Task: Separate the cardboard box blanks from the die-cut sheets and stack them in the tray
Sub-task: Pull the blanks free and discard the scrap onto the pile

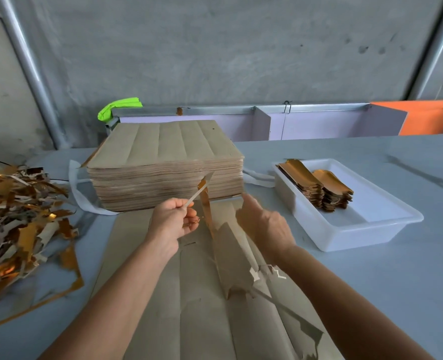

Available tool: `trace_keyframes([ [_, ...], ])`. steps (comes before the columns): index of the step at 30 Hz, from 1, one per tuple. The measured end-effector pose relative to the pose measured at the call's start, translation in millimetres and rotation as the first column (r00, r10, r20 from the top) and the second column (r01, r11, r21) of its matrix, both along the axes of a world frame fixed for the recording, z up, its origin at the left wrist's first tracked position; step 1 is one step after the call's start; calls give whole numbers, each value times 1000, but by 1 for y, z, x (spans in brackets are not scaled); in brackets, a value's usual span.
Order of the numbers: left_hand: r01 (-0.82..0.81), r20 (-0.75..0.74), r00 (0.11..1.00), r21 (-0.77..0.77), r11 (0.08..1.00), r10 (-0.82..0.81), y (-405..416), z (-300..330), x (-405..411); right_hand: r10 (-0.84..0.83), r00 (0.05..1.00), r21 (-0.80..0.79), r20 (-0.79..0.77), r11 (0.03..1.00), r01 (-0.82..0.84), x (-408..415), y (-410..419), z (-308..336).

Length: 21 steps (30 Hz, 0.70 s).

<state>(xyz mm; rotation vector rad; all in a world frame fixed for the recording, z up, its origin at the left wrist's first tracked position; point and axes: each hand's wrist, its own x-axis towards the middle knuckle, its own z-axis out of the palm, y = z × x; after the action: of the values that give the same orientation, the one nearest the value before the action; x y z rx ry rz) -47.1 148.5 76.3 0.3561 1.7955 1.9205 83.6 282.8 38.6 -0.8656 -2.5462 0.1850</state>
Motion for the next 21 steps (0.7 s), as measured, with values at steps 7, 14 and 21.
trace_keyframes([
  [7, 51, -69, 996, 11, 999, -50, 3, 1, -2, -75, 997, -215, -16, 974, 70, -63, -4, 37],
  [14, 124, -179, 977, 13, 992, -120, 7, -2, 3, -77, 995, -289, 61, 953, 91, -112, -9, 39],
  [21, -200, 414, 910, 364, 910, 35, 8, 0, -48, -256, 958, -763, -129, 643, 69, -87, 19, 32],
])
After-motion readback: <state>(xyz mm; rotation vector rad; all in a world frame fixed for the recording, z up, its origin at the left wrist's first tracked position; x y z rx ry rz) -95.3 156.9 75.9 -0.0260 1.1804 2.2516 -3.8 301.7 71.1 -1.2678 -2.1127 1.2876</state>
